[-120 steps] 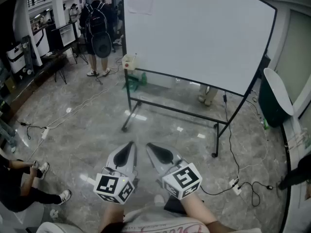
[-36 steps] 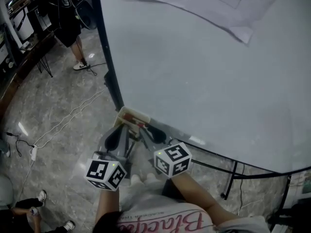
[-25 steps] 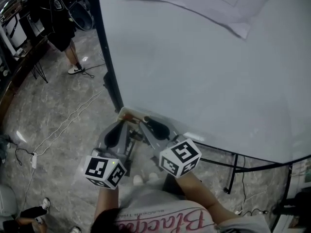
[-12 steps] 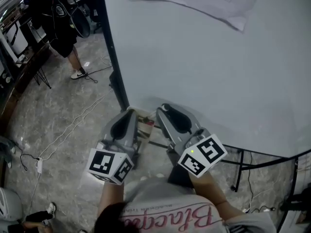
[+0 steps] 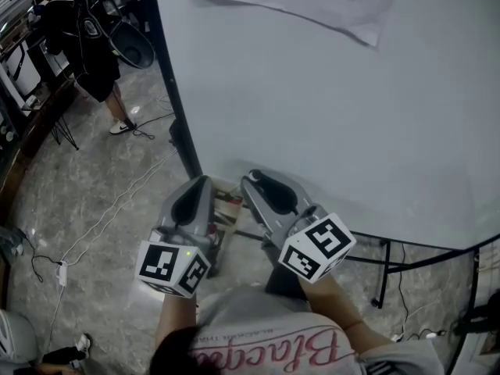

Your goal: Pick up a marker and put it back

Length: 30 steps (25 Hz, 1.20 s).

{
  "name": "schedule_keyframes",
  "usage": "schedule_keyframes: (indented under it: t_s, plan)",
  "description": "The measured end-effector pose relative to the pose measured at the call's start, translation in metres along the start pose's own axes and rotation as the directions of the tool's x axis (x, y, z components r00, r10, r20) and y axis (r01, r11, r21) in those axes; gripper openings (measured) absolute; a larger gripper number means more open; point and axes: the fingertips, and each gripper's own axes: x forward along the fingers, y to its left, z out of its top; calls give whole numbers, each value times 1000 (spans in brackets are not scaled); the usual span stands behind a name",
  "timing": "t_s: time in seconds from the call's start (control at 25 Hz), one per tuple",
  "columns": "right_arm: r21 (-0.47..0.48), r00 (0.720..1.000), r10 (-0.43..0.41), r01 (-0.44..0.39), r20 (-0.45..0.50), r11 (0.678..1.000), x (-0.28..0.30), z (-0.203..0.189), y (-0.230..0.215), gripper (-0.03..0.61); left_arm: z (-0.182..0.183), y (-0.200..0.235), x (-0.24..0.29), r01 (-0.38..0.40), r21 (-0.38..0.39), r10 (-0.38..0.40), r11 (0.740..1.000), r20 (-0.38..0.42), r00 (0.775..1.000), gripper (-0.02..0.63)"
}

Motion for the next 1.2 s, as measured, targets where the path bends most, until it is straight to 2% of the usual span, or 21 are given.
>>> schedule_keyframes:
  t_s: [0.24,0.64,0.96,1.08,1.2]
  plan:
    - [39,989,1,5,-150,999,17,-52,-2,69,-9,7,-6,-16,-26,15,1000,-20,1000,0]
    - [98,950,-32,66,-311,993,19,-116,-5,69,-15,15,-22,-42,-65,40,997,-26,999,0]
    - [111,941,-89,131,-326,985,13,-129,-17,81,-21,14,-24,-44,-90,42,995,-32,999,0]
    - [127,947,-89,134,-308,983,10,-125,-20,72,-19,10,-23,-35,-91,32,995,-25,999,0]
    - [119,956,-103,140,-274,983,6,-115,-24,91,-17,7,-24,-26,-87,24,996,-24,999,0]
